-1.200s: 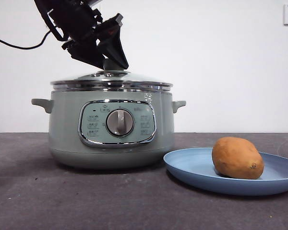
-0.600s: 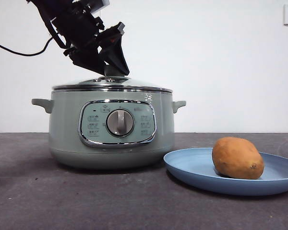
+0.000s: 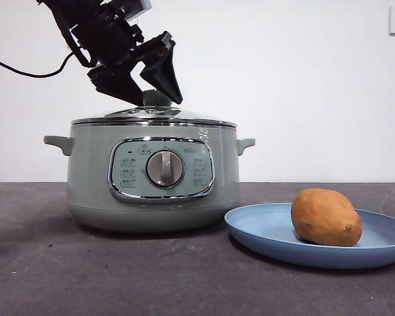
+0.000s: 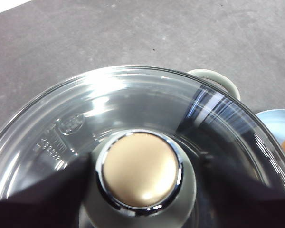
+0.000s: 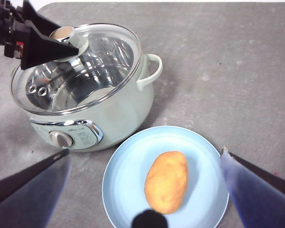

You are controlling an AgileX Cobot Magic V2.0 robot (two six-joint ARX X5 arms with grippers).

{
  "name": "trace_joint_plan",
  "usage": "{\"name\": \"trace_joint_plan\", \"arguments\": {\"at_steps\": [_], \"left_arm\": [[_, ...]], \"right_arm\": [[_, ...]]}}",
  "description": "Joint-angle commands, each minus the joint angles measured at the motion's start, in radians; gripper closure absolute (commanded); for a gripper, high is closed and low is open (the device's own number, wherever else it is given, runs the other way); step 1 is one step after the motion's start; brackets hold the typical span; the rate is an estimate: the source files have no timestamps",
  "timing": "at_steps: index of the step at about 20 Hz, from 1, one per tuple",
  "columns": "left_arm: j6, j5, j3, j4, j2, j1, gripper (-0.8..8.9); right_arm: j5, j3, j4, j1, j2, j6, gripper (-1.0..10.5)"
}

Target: Take the potato out from the steamer,put the potato on the plate,close the lid

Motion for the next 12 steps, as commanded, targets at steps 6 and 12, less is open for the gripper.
{"name": "trace_joint_plan", "arguments": {"at_steps": [6,12], "left_arm": [[0.002,-0.016,-0.001,-0.172,-0.21,-0.003,2.29],[-0.069,0.045,-0.001,-0.494,-0.476,-0.01,2.58]], "right_arm": [[-0.029,0.005,-0.023,0.002,0.001,0.002,3.2],[-0.196,0.005,-0.071,0.003,0.013,0.019,3.2]]}}
